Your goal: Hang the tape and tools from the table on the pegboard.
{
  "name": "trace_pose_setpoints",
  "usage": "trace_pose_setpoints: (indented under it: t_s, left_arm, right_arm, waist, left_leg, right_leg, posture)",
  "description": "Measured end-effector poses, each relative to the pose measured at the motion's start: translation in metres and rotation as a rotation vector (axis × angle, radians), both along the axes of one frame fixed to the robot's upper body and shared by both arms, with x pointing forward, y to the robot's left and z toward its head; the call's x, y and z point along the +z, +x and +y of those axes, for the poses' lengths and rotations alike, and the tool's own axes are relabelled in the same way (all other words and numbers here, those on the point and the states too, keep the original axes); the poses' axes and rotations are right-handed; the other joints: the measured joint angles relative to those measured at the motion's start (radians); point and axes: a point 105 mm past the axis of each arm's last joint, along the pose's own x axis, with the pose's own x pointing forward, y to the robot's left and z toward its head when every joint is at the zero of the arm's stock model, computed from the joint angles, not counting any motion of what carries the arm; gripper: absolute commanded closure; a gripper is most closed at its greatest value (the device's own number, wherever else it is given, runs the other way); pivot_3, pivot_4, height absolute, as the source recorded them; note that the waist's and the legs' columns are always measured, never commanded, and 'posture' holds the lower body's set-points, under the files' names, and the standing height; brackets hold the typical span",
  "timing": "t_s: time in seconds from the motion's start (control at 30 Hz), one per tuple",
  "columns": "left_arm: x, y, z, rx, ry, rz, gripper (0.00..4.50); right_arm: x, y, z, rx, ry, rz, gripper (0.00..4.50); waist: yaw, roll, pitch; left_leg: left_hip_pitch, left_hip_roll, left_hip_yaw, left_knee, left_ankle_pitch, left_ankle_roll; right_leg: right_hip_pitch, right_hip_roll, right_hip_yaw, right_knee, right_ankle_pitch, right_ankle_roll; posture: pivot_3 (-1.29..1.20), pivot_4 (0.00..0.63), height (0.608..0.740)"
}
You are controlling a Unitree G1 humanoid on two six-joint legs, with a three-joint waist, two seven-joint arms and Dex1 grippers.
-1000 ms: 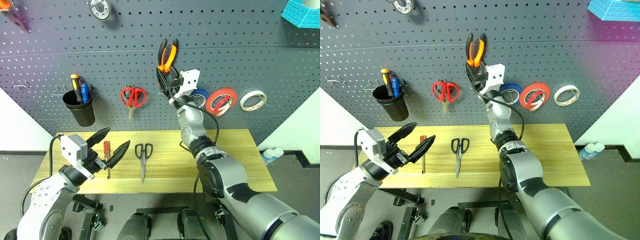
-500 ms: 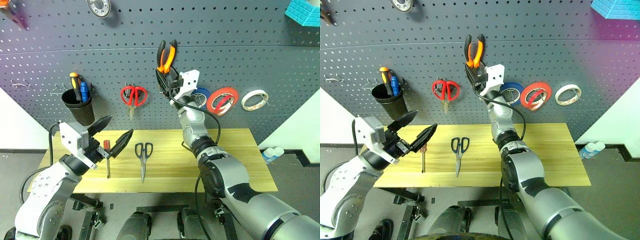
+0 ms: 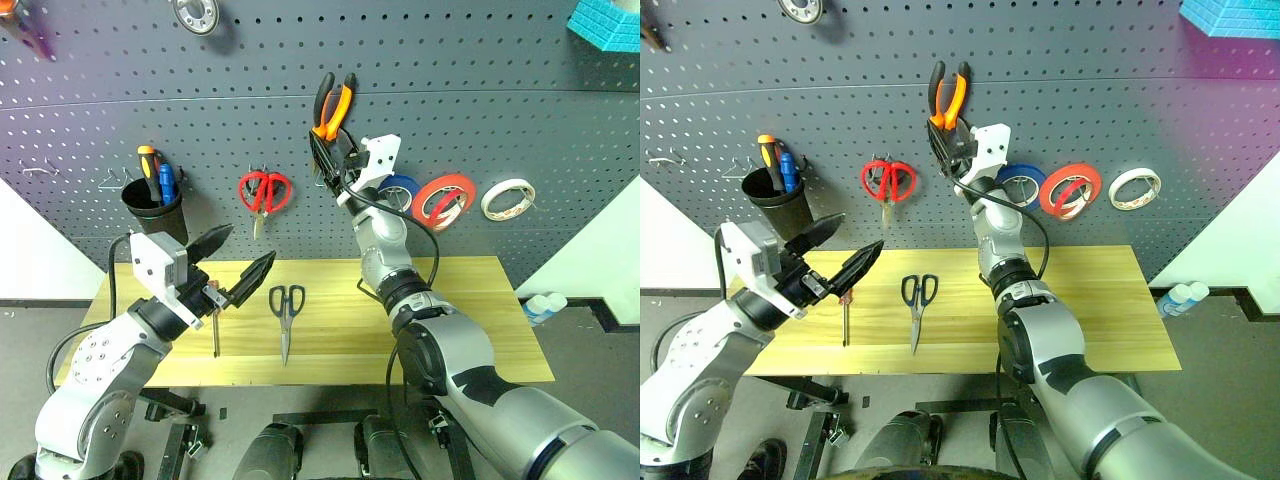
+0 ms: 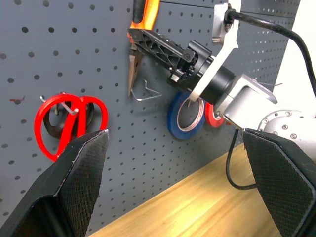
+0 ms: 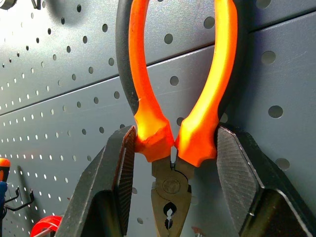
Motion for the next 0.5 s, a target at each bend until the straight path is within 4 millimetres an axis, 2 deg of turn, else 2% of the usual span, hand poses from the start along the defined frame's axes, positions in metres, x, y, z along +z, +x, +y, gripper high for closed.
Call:
trace_pose_setpoints:
  t_s: [0.23, 0.5]
  left_arm:
    - [-0.013, -0.005, 0.005, -0.007, -0.003, 0.022, 0.00]
    - [-0.012, -0.005, 0.003, -0.008, -0.004, 0.013, 0.00]
  right_arm:
    - [0.004, 0.002, -0.009, -0.017, -0.019, -0.015, 2.44]
    - [0.005, 0.003, -0.013, -0.039, -0.113, -0.053, 2.44]
  waist:
    - [0.001, 0.000, 0.000]
    - [0.002, 0.000, 0.000]
  left_leg:
    - [0.000, 0.000, 0.000, 0.001, 0.001, -0.001]
    - [-0.001, 0.000, 0.000, 0.001, 0.001, -0.002]
  right_leg:
    - [0.000, 0.000, 0.000, 0.000, 0.000, 0.000]
    - [0.000, 0.000, 0.000, -0.001, 0.000, 0.000]
  posture:
    - [0.17, 0.107, 0.740]
    - [0.16, 0.117, 0.740]
